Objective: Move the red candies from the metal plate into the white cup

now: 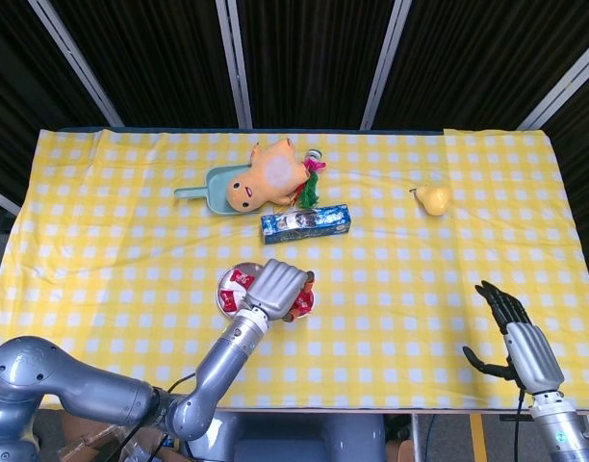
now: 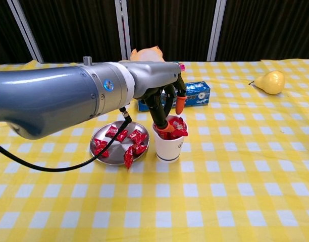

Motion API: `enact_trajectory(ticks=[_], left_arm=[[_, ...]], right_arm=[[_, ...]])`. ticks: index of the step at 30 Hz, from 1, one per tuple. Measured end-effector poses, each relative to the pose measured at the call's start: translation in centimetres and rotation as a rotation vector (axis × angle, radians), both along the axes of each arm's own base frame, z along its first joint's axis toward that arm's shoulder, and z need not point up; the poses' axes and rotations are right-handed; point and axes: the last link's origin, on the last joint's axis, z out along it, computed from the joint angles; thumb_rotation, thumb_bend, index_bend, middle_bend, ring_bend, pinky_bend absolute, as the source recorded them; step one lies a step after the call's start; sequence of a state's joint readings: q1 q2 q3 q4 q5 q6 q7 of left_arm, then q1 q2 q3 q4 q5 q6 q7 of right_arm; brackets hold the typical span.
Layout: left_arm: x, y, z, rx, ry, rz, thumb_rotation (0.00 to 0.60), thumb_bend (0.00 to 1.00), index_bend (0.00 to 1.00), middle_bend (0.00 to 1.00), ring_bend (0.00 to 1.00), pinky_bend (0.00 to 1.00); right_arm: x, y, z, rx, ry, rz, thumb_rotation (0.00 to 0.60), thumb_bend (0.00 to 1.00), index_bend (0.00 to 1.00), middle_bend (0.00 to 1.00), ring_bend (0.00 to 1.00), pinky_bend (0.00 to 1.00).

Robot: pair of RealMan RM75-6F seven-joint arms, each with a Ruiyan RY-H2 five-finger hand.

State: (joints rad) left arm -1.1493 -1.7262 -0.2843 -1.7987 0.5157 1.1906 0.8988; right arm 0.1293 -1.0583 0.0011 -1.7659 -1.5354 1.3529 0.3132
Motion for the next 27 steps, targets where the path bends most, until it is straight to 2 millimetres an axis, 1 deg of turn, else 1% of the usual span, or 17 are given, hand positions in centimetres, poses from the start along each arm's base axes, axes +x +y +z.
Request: enact_trajectory(ticks=[4,9,15,21,27], left_arm=[[-0.2,0.4,0.9,0.021,-0.014,0.012,0.600,0.23,0.38,0.42,0.86,0.93],[-0.8,1.0,2.1,0.045,-0.028,0.030,0.600,0.23,0.36,0.41,0.86,0.93],[-2.5,1.6,2.8,0.069,0.014,0.048,0.600,0.23,0.36,0.41,0.86,0.93],[-4.5,2.2,2.5,0.069,0.079,0.068,0.600,0.23,0.36,0.41,0.86,0.93],[-6.1,2.4,1.2,0.055,0.141,0.077,0.600,0.23,0.35,0.40,0.86,0.93]], right_arm=[[0.0,0.0,0.0,-0.001,0.005,0.005,0.600,0.36,0.00,0.00,0.00,0.00],[0.0,0.1,0.0,-0.003,0.005,0.003,0.600,0.36,0.00,0.00,0.00,0.00],[0.0,0.1,0.0,-0.001,0.009,0.004,0.600,0.36,0.00,0.00,0.00,0.00],[0.0,0.1,-0.1,0.002,0.012,0.005,0.600,0.36,0.00,0.00,0.00,0.00],[0.0,0.1,-0.1,0.002,0.012,0.003,0.600,0.36,0.00,0.00,0.00,0.00]])
